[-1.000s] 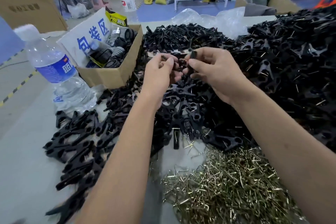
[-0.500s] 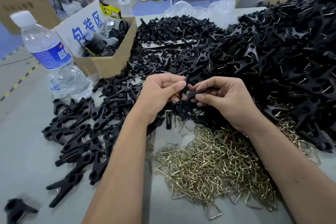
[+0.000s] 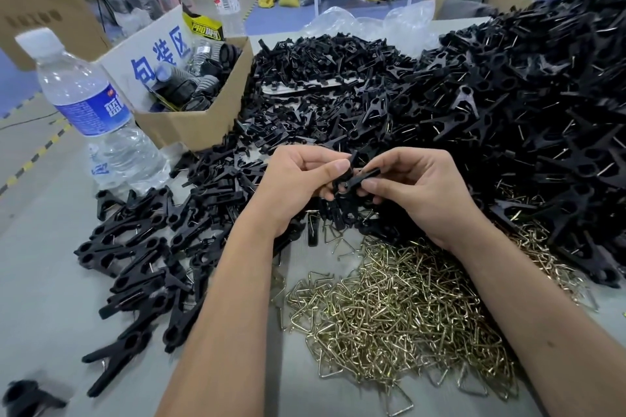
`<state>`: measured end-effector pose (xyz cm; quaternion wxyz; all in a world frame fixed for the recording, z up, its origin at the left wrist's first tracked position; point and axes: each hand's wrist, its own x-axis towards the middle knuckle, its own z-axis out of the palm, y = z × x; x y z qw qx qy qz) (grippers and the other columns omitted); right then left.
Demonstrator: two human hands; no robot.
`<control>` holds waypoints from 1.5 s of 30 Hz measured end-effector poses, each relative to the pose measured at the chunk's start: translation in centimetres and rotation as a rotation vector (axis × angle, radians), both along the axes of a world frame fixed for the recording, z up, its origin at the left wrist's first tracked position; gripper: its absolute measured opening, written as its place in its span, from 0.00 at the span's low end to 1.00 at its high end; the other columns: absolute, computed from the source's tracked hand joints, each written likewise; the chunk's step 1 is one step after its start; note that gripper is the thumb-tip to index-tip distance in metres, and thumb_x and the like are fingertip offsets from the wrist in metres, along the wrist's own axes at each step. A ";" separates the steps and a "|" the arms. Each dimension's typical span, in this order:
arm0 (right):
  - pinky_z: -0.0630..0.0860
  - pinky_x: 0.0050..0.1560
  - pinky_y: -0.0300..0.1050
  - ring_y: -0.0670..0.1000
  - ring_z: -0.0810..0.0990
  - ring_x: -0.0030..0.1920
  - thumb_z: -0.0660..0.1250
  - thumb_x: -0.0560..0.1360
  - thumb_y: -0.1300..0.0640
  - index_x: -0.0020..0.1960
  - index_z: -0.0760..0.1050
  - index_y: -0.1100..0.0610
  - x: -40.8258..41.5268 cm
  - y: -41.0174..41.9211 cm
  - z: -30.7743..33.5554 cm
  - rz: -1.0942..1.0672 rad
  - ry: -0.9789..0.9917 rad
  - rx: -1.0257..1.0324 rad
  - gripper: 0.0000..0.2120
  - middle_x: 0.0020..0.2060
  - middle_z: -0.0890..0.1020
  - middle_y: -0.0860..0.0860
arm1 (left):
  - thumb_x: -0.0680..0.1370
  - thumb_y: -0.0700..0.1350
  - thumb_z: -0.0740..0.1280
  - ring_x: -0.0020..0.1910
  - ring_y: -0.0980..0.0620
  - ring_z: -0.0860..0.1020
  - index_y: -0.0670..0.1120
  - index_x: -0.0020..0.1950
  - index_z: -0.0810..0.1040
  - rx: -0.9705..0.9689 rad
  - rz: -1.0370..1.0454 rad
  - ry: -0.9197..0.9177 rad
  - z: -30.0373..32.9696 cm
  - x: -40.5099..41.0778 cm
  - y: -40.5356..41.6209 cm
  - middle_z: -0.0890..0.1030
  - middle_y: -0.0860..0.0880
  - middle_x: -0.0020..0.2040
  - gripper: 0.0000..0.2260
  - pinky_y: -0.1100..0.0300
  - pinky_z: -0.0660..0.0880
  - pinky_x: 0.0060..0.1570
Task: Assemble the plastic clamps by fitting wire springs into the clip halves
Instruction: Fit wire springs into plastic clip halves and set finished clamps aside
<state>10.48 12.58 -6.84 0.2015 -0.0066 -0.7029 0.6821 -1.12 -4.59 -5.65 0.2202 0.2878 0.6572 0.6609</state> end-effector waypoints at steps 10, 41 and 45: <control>0.81 0.39 0.40 0.52 0.86 0.40 0.77 0.71 0.67 0.47 0.86 0.59 0.0 0.2 -0.2 -0.003 0.014 -0.031 0.07 0.41 0.87 0.59 | 0.80 0.36 0.71 0.36 0.48 0.82 0.40 0.53 0.87 -0.006 -0.022 -0.013 0.0 0.0 0.0 0.87 0.40 0.43 0.05 0.63 0.77 0.32; 0.80 0.37 0.38 0.45 0.83 0.38 0.79 0.74 0.52 0.46 0.80 0.51 0.6 -1.6 1.9 -0.328 -0.063 0.523 0.08 0.37 0.84 0.46 | 0.70 0.37 0.81 0.42 0.53 0.83 0.50 0.54 0.88 0.020 0.228 0.177 -0.2 -1.2 -0.3 0.88 0.50 0.42 0.15 0.59 0.81 0.47; 0.79 0.39 0.42 0.44 0.81 0.34 0.76 0.74 0.42 0.39 0.82 0.49 1.0 -3.7 3.6 0.005 -0.370 1.143 0.12 0.32 0.82 0.43 | 0.71 0.38 0.81 0.43 0.53 0.80 0.55 0.50 0.89 0.101 0.363 0.164 -0.7 -2.3 -0.8 0.85 0.54 0.40 0.14 0.54 0.83 0.51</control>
